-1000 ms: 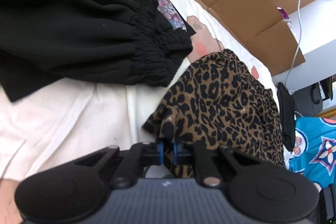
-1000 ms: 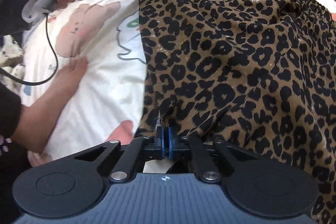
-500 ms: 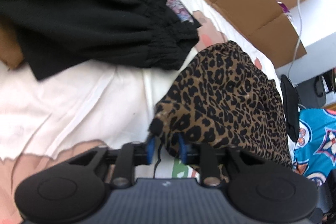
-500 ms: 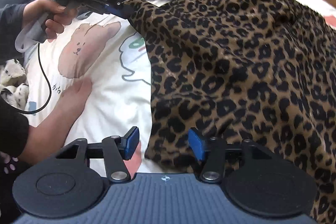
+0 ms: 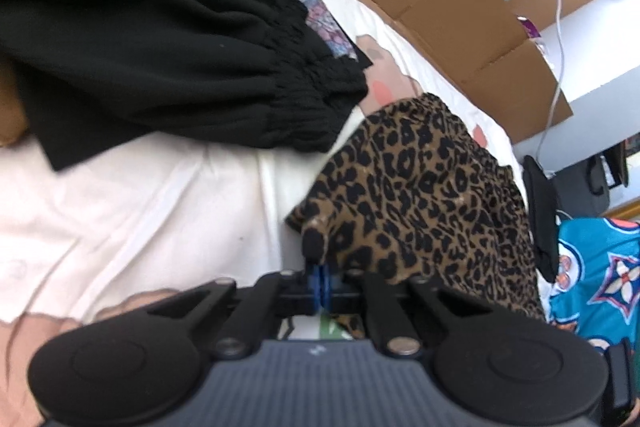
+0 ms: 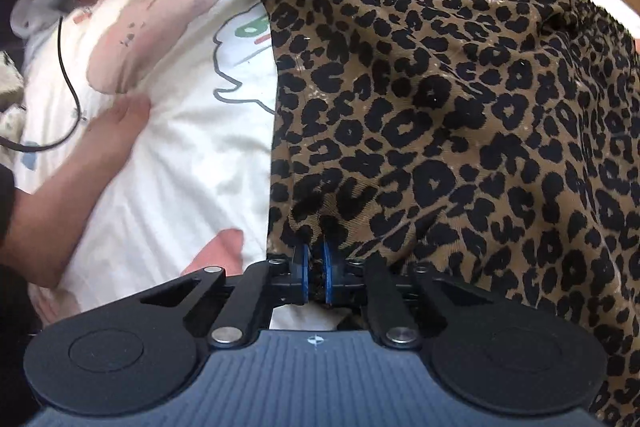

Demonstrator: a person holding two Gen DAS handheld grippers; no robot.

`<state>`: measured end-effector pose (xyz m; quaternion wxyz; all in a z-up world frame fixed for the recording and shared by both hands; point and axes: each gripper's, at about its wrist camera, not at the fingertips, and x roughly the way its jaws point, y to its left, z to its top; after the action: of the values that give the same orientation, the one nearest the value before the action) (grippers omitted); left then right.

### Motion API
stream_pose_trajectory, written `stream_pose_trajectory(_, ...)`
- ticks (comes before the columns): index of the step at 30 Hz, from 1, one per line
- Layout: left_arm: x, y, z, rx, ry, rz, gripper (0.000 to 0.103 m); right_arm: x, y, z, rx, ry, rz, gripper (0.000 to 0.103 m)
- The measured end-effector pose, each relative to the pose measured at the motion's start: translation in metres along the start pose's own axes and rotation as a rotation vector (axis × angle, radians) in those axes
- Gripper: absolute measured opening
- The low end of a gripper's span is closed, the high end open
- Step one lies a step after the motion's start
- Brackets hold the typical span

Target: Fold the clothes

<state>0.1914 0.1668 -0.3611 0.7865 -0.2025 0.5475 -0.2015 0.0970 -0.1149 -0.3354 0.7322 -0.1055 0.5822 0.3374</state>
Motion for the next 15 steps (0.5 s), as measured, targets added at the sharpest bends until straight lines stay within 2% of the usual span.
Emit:
stream_pose_trajectory(6,-0.029,0.003,0.0,-0.023,-0.05,0.036,0.001,-0.013,0.0,-0.004,0.015,-0.025,0.069,0.004)
stream_pose_trajectory(15,0.005,0.016,-0.013,-0.022,0.047,0.126,0.001,0.003,0.002,-0.013,-0.014,0.023,0.082,0.005)
